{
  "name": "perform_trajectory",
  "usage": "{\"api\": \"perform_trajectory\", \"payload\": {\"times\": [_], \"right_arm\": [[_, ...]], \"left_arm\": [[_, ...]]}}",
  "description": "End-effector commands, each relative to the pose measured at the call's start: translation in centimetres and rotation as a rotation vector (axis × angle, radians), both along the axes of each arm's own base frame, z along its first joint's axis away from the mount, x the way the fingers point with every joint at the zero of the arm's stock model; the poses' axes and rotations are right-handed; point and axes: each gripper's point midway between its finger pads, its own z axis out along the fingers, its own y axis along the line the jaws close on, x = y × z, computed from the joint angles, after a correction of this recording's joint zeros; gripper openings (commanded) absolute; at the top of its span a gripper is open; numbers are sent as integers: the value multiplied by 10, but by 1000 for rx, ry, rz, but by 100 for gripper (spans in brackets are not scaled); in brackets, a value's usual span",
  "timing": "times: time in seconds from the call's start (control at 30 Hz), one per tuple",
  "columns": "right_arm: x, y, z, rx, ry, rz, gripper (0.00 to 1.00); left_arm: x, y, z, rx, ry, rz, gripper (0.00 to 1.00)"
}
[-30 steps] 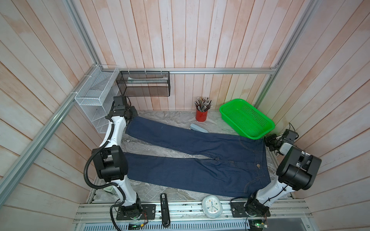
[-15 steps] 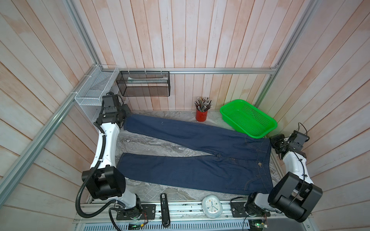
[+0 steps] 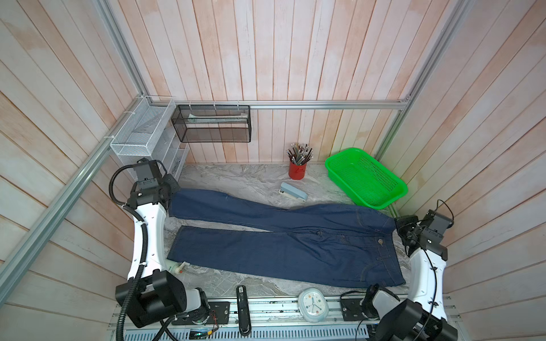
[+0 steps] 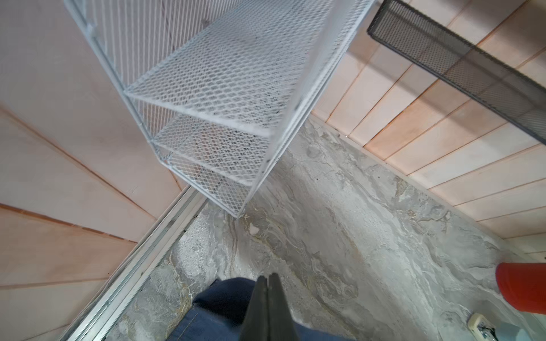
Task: Fold and stack the trousers
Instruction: Fold the trousers at the center of the table.
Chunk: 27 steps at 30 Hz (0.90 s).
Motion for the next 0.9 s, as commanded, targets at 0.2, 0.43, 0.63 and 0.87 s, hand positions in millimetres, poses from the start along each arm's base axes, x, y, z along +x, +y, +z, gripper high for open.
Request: {"api": "perform_trajectory", "payload": {"times": [0.2,0.43,0.63,0.87], "right_arm": [[6,6,17,-39,-51,37,0],[-18,5,39,-164,97,2,0],[-46,-7,44,-263,204,-84,0],[-74,-21,24,-352,356,-150,0]], "left_arm": [[13,-5,7,-70,-100,-13,0],[-3,7,11,-88,-167,72,0],[-36,36,2,-163,-254,219,0],[-33,40,-42,-214,-170,238,0]]}}
